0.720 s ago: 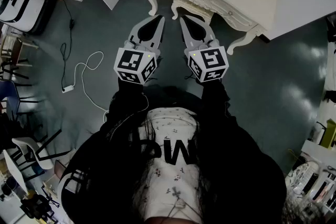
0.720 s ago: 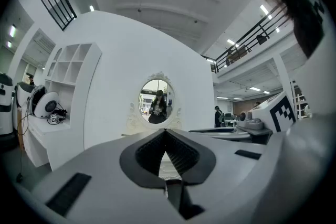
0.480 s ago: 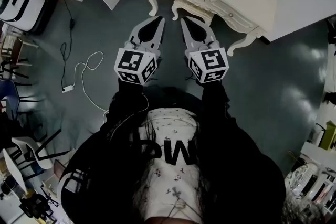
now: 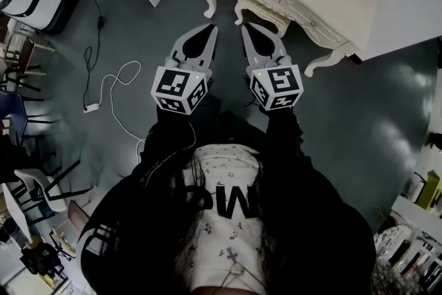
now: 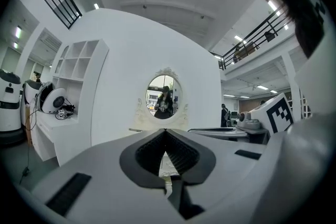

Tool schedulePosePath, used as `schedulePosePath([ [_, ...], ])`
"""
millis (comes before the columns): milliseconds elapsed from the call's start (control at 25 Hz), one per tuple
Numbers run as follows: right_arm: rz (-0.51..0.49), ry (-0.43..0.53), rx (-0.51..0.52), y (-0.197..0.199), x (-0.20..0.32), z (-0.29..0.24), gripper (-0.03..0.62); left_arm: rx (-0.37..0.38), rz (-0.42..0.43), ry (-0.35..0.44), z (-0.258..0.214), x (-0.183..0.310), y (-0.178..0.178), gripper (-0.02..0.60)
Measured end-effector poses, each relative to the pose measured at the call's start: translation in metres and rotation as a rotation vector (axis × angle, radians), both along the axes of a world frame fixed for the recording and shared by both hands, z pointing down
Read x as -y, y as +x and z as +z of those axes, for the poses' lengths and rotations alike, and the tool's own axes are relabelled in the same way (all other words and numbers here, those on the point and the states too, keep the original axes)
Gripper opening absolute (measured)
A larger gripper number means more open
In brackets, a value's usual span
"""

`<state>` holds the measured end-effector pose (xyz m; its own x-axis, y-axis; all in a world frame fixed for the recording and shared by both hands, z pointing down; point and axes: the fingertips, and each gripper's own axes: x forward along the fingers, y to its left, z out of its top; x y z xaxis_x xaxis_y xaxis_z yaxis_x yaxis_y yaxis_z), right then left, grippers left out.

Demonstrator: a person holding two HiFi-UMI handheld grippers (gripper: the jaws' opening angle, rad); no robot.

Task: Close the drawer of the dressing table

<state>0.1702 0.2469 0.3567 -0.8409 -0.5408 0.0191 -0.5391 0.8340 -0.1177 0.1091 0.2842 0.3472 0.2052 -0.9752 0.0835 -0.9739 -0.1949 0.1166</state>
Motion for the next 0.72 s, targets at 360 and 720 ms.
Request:
schedulePosePath([
  [360, 0.005, -0.031, -0.016, -0.025, 0.031, 0.012, 0.008, -0.013, 0.008, -0.019, 0.01, 0.032, -0.027, 0.0],
  [720, 0.057, -0.061, -0.026, -0.075, 0.101, 0.014, 0.008, -0.015, 0.077, -0.037, 0.013, 0.109, -0.076, 0.0],
])
